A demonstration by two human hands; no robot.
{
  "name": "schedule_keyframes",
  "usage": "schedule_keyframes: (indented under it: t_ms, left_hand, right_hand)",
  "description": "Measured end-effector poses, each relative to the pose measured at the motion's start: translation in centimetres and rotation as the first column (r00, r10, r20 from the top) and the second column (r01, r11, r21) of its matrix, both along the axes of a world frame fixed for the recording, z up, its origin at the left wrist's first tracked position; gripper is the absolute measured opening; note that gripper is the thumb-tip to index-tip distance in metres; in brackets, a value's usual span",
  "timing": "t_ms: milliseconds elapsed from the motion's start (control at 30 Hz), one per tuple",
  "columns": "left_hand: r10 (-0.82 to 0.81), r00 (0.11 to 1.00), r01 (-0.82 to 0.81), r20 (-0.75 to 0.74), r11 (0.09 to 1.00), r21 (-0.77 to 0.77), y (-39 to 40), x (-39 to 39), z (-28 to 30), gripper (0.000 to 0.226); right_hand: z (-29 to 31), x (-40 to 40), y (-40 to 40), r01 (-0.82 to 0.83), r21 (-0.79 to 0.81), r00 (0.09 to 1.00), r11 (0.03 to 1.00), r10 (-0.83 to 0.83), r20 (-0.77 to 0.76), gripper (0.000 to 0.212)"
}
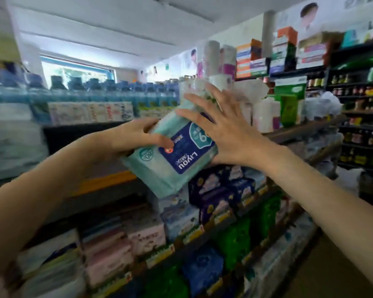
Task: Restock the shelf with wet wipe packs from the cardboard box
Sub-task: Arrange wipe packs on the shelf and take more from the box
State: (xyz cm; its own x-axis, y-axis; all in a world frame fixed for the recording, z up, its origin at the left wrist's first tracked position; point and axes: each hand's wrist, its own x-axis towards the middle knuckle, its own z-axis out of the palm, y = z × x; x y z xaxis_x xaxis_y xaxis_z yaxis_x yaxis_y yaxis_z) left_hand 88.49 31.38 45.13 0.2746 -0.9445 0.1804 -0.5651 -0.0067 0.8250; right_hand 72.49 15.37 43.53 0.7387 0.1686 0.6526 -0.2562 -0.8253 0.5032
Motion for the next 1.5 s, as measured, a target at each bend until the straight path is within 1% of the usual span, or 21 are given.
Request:
schedule_keyframes:
  t_ms: [200,267,300,333,367,400,433,467,533,600,633,700,767,833,900,1000,1067,1233,1300,1400,1500]
  left_hand:
    - [0.164,0.962,-0.181,0.219,0.982,0.059,6.0,6.6,4.5,0.057]
    - [0.266,0.945,-0.265,0.19,0.964,-0.03,7.0,8.5,4.9,0.065]
    - [0.322,0.939,-0.311,0.119,0.945,-0.102,7.2,9.4,4.9,0.072]
    - [0.369,0.929,-0.359,0.023,0.914,-0.189,7.1,10.2,4.7,0.078]
    - [0.418,0.906,-0.419,-0.066,0.863,-0.284,6.7,10.9,4.4,0.083]
    - [0.477,0.871,-0.485,-0.119,0.792,-0.371,6.0,11.5,4.3,0.085]
    - [0.538,0.832,-0.534,-0.135,0.713,-0.454,5.2,12.0,4.3,0.083]
    - [0.609,0.785,-0.565,-0.111,0.631,-0.532,4.4,12.4,4.4,0.077]
    - [0.727,0.686,-0.557,0.018,0.541,-0.63,3.3,13.0,4.8,0.075]
    - [0.752,0.626,-0.533,0.208,0.607,-0.589,3.4,14.0,4.8,0.08]
    - [0.741,0.593,-0.543,0.316,0.657,-0.522,3.9,14.6,4.9,0.081]
    - [0.743,0.477,-0.592,0.47,0.666,-0.453,5.5,16.3,5.0,0.079]
    - [0.814,0.341,-0.666,0.469,0.562,-0.49,6.8,17.9,4.7,0.073]
    - [0.805,0.259,-0.703,0.534,0.536,-0.468,7.1,19.1,4.0,0.068]
    - [0.678,0.197,-0.754,0.708,0.566,-0.332,6.8,20.3,2.9,0.067]
    - [0.378,0.103,-0.843,0.92,0.524,-0.121,6.6,22.1,1.3,0.065]
    - [0.257,0.1,-0.871,0.961,0.49,-0.04,6.7,23.1,0.6,0.059]
    - [0.247,0.02,-0.878,0.969,0.468,-0.102,7.1,23.8,0.6,0.047]
    - [0.231,0.019,-0.891,0.973,0.446,-0.089,6.9,23.8,0.3,0.047]
    - [0.198,0.022,-0.907,0.98,0.417,-0.064,6.7,24.1,-0.2,0.05]
    - [0.249,0.077,-0.907,0.966,0.419,-0.035,6.3,23.7,-0.3,0.052]
  right_hand:
    - [2.8,10.6,2.8,-0.231,-0.066,0.957,0.971,0.239,0.164,0.083]
    - [3.2,13.3,3.7,-0.257,0.073,0.918,0.964,0.22,0.33,0.082]
    - [3.5,14.3,4.1,-0.312,0.282,0.893,0.907,0.178,0.414,0.083]
    - [4.0,15.2,4.5,-0.431,0.573,0.876,0.697,0.171,0.451,0.082]
    - [4.6,15.9,5.0,-0.537,0.798,0.84,0.274,0.26,0.476,0.075]
    - [5.3,16.5,5.4,-0.468,0.867,0.774,-0.175,0.393,0.497,0.064]
    - [5.9,17.6,5.6,-0.346,0.844,0.713,-0.41,0.47,0.521,0.054]
    - [6.5,19.3,5.7,-0.309,0.825,0.676,-0.473,0.501,0.54,0.048]
    - [7.2,22.5,6.3,-0.416,0.811,0.673,-0.41,0.461,0.578,0.064]
    - [7.7,25.2,6.0,-0.541,0.794,0.69,-0.278,0.393,0.608,0.087]
    - [7.8,26.5,5.2,-0.595,0.788,0.694,-0.158,0.394,0.603,0.089]
    - [8.3,28.3,3.4,-0.597,0.722,0.788,0.35,0.423,0.447,0.1]
    - [8.1,29.7,2.4,-0.374,0.478,0.927,0.795,0.333,0.171,0.112]
    - [6.7,31.4,2.5,-0.263,0.163,0.962,0.951,0.271,-0.027,0.112]
    - [4.9,33.7,2.9,-0.251,-0.003,0.955,0.968,0.247,-0.162,0.106]
    - [2.7,36.8,3.2,-0.269,-0.021,0.93,0.963,0.254,-0.265,0.103]
    - [1.7,38.4,3.3,-0.289,-0.048,0.919,0.956,0.263,-0.293,0.106]
    - [0.1,40.8,3.5,-0.388,-0.239,0.908,0.89,0.324,-0.266,0.123]
    - [-0.7,41.4,3.8,-0.436,-0.249,0.87,0.865,0.334,-0.363,0.125]
    - [0.2,40.9,4.4,-0.416,-0.076,0.803,0.906,0.327,-0.499,0.118]
    - [3.2,39.4,3.6,-0.324,0.25,0.697,0.913,0.409,-0.589,0.098]
